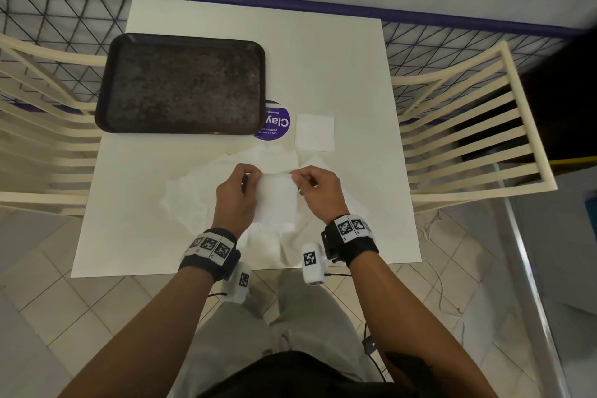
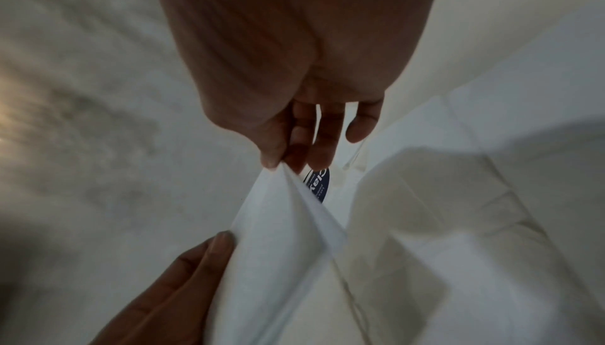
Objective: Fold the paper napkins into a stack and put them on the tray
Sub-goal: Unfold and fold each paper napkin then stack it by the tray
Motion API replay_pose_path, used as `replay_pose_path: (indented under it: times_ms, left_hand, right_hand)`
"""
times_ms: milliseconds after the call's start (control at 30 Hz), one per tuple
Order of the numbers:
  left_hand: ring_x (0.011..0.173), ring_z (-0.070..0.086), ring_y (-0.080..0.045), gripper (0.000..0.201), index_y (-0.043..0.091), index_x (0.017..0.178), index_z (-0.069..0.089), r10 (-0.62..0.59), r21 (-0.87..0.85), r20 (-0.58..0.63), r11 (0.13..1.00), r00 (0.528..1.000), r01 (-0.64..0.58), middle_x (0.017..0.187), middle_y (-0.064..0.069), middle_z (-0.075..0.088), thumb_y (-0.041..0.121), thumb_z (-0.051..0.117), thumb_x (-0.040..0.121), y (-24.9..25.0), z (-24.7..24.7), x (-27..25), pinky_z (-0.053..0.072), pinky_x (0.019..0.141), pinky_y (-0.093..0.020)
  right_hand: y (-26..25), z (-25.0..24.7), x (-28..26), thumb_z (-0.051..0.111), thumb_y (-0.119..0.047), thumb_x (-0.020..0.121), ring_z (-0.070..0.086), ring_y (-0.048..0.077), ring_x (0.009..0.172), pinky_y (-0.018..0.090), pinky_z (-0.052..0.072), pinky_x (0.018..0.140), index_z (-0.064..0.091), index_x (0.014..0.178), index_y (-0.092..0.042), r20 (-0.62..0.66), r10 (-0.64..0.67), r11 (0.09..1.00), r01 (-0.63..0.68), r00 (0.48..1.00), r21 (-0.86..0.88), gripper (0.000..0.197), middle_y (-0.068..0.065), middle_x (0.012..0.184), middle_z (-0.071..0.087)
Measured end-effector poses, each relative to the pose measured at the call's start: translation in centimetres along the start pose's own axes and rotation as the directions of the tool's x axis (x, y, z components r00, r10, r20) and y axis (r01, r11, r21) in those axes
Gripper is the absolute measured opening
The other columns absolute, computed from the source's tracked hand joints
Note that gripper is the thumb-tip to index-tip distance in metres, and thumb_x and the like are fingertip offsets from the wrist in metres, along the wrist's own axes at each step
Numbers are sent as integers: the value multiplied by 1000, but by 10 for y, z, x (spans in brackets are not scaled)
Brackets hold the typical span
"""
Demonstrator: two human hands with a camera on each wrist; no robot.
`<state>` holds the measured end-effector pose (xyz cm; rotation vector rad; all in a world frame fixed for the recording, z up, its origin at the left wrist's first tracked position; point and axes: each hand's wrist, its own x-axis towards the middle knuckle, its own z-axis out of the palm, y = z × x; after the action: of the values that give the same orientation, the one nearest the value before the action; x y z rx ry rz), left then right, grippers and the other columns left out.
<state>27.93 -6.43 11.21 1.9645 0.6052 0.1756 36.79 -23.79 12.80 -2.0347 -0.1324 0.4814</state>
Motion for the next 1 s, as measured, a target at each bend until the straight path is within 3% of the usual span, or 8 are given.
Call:
replay_pose_path:
  times_ms: [133, 300, 400, 533, 700, 767, 867, 1000]
  left_hand:
    - [82, 61, -14, 13, 18, 110, 63, -45, -14, -21, 999, 999, 44, 98, -1, 69, 24, 52, 108, 0, 5, 1, 43, 68, -15]
    - [85, 61, -18, 15, 13, 113, 63, -63, -7, -58, 998, 996, 63, 98, 0, 68, 22, 53, 108, 0, 7, 6, 42, 71, -14]
    - [87, 62, -18, 17, 11, 116, 63, -83, -5, -68, 997, 994, 83, 101, 1, 67, 22, 53, 108, 3, 9, 12, 43, 76, -18]
    - [83, 63, -19, 27, 16, 125, 61, -131, -26, -50, 991, 990, 130, 99, 0, 67, 33, 48, 110, 7, 11, 19, 47, 65, -16]
    - [65, 67, -20, 29, 18, 122, 62, -218, -27, 82, 975, 973, 221, 87, -4, 71, 37, 44, 110, 4, 14, 24, 50, 58, -19]
    - [66, 67, -20, 26, 17, 118, 65, -235, -23, 138, 970, 962, 241, 86, -3, 72, 33, 47, 110, -2, 15, 24, 51, 61, -21]
    - [69, 68, -20, 20, 20, 111, 68, -267, -2, 183, 962, 946, 272, 84, 1, 73, 28, 51, 108, -11, 17, 22, 54, 66, -27]
    - [70, 70, -19, 17, 21, 108, 69, -291, 50, 210, 957, 933, 287, 83, 3, 74, 24, 52, 107, -19, 18, 18, 51, 64, -20]
  right_hand:
    - [0, 6, -3, 67, -23, 95, 63, 10, 66, 35, 59, 78, 75, 94, -24, -12, 47, 995, -46, 999, 90, 8, -2, 77, 71]
    - [1, 12, -10, 72, -33, 90, 59, 5, 62, 13, 45, 63, 64, 96, -23, 68, 138, 988, -142, 988, 64, 14, -6, 72, 66]
    - [5, 14, -10, 71, -24, 88, 57, 10, 59, 21, 48, 63, 60, 77, -23, 123, 135, 990, -137, 983, 11, 15, -4, 66, 63]
    - [9, 8, 11, 68, -25, 85, 64, 19, 69, 39, 58, 75, 66, 82, -16, 107, 158, 987, -157, 982, -24, 10, 4, 77, 71]
    - [19, -13, 69, 67, -29, 87, 62, 21, 74, 40, 57, 79, 58, 74, -26, -53, 183, 980, -186, 982, -69, 15, -2, 76, 65]
    - [22, -24, 94, 66, -26, 91, 63, 24, 82, 31, 49, 77, 65, 85, -20, -100, 202, 970, -213, 974, -113, 9, 1, 82, 66]
    - [28, -37, 127, 64, -26, 95, 64, 26, 100, 22, 39, 80, 70, 109, -9, -133, 260, 944, -281, 956, -175, 23, 7, 103, 71]
    - [32, -44, 155, 64, -26, 96, 62, 26, 114, 17, 35, 84, 67, 123, -8, -160, 292, 927, -320, 943, -196, 32, 10, 118, 71]
